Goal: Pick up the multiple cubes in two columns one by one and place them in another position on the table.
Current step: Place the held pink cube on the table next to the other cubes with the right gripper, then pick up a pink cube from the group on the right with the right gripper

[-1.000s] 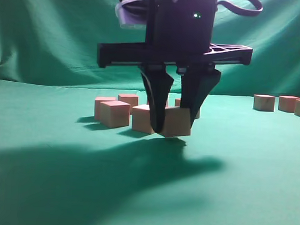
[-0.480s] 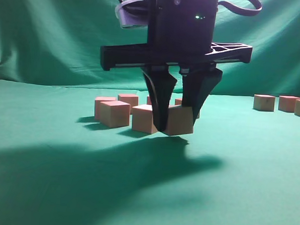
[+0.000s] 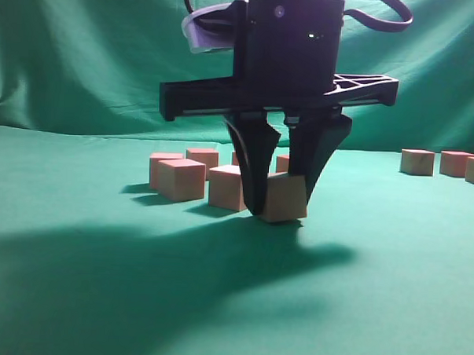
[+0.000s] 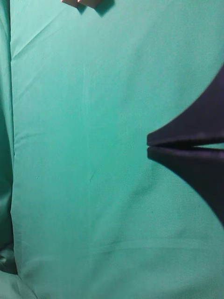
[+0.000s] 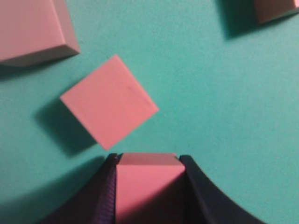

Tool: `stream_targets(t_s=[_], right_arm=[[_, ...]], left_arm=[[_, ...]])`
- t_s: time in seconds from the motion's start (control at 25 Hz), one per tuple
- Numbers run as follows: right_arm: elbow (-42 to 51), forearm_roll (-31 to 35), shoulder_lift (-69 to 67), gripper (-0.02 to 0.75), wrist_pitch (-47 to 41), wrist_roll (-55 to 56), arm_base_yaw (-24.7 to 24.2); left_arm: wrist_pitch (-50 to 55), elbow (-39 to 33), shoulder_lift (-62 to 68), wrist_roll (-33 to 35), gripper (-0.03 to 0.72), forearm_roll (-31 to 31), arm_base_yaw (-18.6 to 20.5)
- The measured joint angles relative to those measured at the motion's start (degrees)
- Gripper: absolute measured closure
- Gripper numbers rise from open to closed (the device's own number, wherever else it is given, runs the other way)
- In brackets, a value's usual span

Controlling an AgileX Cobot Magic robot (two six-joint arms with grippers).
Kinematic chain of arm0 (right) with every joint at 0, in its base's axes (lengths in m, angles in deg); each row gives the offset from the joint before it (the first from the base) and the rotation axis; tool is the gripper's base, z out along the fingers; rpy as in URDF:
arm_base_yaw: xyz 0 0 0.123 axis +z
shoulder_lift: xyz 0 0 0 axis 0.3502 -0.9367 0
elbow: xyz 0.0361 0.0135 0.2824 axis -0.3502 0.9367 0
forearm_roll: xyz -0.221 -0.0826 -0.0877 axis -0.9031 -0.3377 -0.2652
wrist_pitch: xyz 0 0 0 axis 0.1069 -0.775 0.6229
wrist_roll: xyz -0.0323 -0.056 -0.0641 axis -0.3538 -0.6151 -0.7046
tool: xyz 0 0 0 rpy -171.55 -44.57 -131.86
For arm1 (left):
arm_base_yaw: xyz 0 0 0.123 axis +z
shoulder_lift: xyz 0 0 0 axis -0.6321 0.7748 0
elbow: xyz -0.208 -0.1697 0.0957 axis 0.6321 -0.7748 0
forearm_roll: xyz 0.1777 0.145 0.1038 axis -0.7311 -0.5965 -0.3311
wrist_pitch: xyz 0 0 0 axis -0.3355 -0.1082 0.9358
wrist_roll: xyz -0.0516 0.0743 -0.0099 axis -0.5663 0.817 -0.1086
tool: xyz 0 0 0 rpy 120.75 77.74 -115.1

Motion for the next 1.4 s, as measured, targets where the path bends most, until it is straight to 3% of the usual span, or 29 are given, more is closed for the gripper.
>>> stream_targets(t_s=[0.32,0.64,1.0,1.2,1.4], right_arm=[[0.0,0.1,0.0,0.473,0.0,0.0,0.0],[0.0,0.6,0.0,0.153,0.0,-0.2,0.0],[0.1,0.2,8.1,0.154,-2.4,-2.1,0.0],[0.1,-7.6,19.5,0.133,-9.4,-2.0,-0.2],[0.1,-9.1,30.1,0.133,-17.0,-2.0,-6.9]], left_arm=[[0.0,0.0,0.0,0.0,0.688,0.0,0.0],[0.0,0.0,0.0,0.0,0.688,0.0,0.0],[0.0,0.0,0.0,0.0,0.688,0.0,0.0],[0.0,0.0,0.0,0.0,0.688,0.0,0.0],[0.0,0.0,0.0,0.0,0.688,0.0,0.0]])
